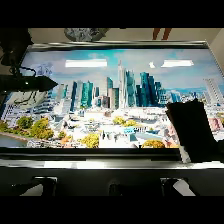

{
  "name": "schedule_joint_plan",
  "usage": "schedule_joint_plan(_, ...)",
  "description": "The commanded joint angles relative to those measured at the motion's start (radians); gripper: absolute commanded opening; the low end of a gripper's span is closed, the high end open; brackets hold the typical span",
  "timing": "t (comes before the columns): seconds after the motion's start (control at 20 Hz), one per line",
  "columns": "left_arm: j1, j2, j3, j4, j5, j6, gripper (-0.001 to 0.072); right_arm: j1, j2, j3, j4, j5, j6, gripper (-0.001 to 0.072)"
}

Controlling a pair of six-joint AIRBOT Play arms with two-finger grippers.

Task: Fold the shirts.

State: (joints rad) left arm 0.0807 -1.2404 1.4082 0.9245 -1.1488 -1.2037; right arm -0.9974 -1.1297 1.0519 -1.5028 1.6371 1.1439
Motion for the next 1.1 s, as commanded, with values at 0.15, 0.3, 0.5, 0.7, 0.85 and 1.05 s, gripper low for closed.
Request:
schedule_joint_plan(0.15,-0.006,0.001,0.341,0.088,0.026,-0.027,0.0030,0.093,0.009,0.528,0.065,-0.410,-0.080,0.0667)
schedule_joint_plan(0.3,-0.074,-0.003,0.423,0.460,0.179,-0.167,0.0029,0.387,0.008,0.662,0.233,-0.555,-0.120,0.0466)
schedule_joint_plan(0.5,-0.129,-0.051,0.300,0.632,-0.154,-0.344,0.0485,0.871,-0.106,0.567,0.040,-0.317,-0.011,0.0493)
schedule_joint_plan(0.7,-0.143,0.058,-0.124,0.613,-0.227,-0.349,0.0349,1.067,-0.187,0.278,0.007,-0.214,0.003,0.0498)
schedule_joint_plan(0.85,-0.158,0.200,-0.332,0.613,-0.019,-0.351,0.0330,1.076,-0.185,0.233,0.008,-0.225,0.024,0.0510)
schedule_joint_plan(1.05,-0.158,0.206,-0.351,0.613,-0.036,-0.349,0.0329,1.076,-0.183,0.233,0.001,-0.203,0.020,0.0508)
